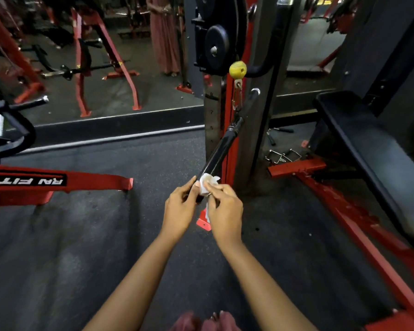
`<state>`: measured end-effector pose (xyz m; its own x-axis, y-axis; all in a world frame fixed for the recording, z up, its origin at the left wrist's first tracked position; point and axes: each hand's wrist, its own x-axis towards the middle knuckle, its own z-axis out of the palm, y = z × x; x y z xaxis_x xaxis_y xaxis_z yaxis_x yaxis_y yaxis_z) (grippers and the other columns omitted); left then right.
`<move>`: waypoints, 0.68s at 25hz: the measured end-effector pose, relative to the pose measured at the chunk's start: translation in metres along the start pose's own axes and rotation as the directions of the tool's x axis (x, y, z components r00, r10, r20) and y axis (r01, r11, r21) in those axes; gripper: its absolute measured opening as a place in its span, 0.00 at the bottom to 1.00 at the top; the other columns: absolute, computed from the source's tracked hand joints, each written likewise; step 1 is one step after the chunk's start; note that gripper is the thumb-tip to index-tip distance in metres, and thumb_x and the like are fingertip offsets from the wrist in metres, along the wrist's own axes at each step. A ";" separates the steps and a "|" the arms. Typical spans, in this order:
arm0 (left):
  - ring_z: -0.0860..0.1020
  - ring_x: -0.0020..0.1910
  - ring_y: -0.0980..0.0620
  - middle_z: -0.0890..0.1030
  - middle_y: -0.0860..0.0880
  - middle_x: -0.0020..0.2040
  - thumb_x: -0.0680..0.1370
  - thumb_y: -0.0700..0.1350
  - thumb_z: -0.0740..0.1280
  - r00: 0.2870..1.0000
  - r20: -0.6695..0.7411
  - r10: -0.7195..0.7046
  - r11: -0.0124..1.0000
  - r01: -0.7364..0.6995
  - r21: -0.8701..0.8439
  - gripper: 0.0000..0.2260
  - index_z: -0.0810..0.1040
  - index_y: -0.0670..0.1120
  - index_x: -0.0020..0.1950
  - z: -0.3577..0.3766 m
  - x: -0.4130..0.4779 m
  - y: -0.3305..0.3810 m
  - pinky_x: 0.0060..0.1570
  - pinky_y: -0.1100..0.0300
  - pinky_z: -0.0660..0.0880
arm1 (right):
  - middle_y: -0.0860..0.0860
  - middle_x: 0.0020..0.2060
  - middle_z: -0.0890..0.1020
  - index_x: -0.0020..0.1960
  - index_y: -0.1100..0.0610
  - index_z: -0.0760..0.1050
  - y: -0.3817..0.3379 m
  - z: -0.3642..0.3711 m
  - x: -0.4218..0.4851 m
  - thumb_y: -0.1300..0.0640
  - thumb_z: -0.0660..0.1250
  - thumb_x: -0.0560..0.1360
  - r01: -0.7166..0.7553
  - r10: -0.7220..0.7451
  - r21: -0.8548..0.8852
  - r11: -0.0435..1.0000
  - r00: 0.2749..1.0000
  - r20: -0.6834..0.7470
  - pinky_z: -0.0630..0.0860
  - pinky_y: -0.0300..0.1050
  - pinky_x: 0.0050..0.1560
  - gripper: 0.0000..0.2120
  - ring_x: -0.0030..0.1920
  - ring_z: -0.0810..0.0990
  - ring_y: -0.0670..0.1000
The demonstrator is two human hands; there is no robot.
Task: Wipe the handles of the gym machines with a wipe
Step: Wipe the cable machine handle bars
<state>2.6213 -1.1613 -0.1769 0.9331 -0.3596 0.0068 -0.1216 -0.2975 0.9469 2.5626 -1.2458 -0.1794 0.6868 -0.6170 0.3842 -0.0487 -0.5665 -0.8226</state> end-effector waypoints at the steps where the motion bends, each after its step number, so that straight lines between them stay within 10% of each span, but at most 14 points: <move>1: 0.80 0.52 0.52 0.83 0.49 0.52 0.79 0.55 0.60 1.000 0.013 0.000 1.000 0.000 -0.026 0.12 0.81 0.56 0.55 -0.002 -0.002 0.003 0.57 0.49 0.76 | 0.54 0.49 0.82 0.57 0.59 0.79 -0.003 0.001 -0.013 0.71 0.65 0.71 -0.006 0.006 0.028 1.000 1.000 -0.021 0.73 0.35 0.55 0.17 0.50 0.80 0.49; 4: 0.81 0.47 0.50 0.84 0.49 0.44 0.80 0.55 0.58 0.999 0.018 -0.028 0.996 0.030 -0.080 0.13 0.81 0.60 0.41 -0.010 -0.006 0.015 0.54 0.47 0.77 | 0.52 0.48 0.82 0.56 0.59 0.79 -0.011 -0.001 -0.030 0.71 0.65 0.71 -0.061 0.074 0.146 0.987 0.994 -0.086 0.72 0.28 0.52 0.16 0.48 0.78 0.43; 10: 0.82 0.49 0.47 0.83 0.42 0.52 0.79 0.60 0.55 0.974 0.168 -0.152 0.980 0.171 -0.101 0.24 0.79 0.44 0.58 -0.019 -0.001 0.038 0.54 0.49 0.78 | 0.56 0.54 0.81 0.56 0.61 0.79 -0.020 -0.006 0.012 0.71 0.62 0.72 -0.174 0.183 0.071 0.982 0.972 -0.146 0.67 0.28 0.57 0.15 0.56 0.78 0.52; 17: 0.76 0.23 0.57 0.75 0.50 0.26 0.78 0.47 0.64 0.896 0.394 -0.203 0.949 0.279 -0.145 0.10 0.79 0.41 0.46 -0.030 0.030 0.037 0.31 0.61 0.79 | 0.49 0.51 0.81 0.52 0.58 0.81 -0.024 -0.004 -0.053 0.72 0.67 0.69 -0.076 0.062 -0.074 0.994 0.983 -0.175 0.69 0.27 0.57 0.16 0.52 0.79 0.48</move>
<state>2.6547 -1.1563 -0.1318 0.7274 -0.6108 -0.3127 0.1937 -0.2544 0.9475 2.5247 -1.2021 -0.1783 0.5453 -0.7369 0.3996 -0.1544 -0.5568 -0.8162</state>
